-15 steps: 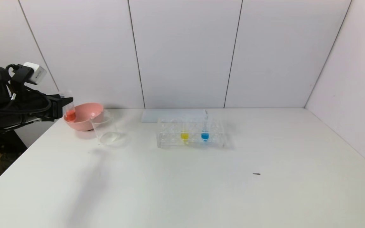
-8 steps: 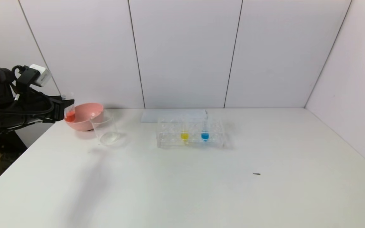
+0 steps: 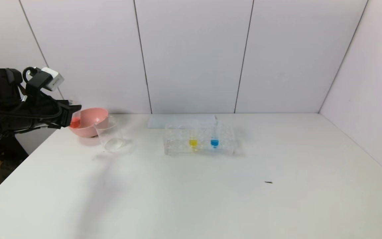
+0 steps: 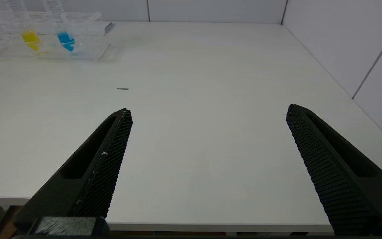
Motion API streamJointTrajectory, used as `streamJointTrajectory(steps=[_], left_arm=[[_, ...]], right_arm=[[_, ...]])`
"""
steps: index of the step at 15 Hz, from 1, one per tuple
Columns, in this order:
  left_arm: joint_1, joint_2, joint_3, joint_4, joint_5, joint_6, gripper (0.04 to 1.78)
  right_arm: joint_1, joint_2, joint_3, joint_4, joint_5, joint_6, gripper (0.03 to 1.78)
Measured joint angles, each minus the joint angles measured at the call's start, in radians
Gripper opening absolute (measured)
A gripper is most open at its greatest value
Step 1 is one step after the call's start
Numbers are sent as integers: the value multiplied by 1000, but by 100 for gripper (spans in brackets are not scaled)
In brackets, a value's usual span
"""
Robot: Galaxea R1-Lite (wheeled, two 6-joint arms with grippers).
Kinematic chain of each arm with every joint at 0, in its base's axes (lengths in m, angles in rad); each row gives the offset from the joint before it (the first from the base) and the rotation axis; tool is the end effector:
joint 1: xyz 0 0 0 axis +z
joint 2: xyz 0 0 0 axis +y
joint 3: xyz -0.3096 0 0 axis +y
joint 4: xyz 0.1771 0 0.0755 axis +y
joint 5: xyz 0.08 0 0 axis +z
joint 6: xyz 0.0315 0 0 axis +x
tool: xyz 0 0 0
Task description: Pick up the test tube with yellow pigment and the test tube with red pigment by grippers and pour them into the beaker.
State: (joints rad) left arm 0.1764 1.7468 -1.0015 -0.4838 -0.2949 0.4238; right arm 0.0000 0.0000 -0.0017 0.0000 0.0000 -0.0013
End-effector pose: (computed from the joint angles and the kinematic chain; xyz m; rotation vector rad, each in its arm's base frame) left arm 0.3383 0.0510 0.2117 0.3599 0.2251 -0.1696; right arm -0.0211 0.0000 0.0760 -0.0013 -0.0017 0.0000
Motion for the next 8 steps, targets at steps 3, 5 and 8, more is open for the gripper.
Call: streamJointTrajectory(steps=[3,5,8], left_arm=[[0,1,-20,48,0,47,44],[-1,3,-34,68,-1,84,44],[-5,3,-51,104,-2,114,44]], right_arm=[[0,0,0,0,0,0,170],[0,0,0,0,0,0,170],[0,0,0,0,0,0,170]])
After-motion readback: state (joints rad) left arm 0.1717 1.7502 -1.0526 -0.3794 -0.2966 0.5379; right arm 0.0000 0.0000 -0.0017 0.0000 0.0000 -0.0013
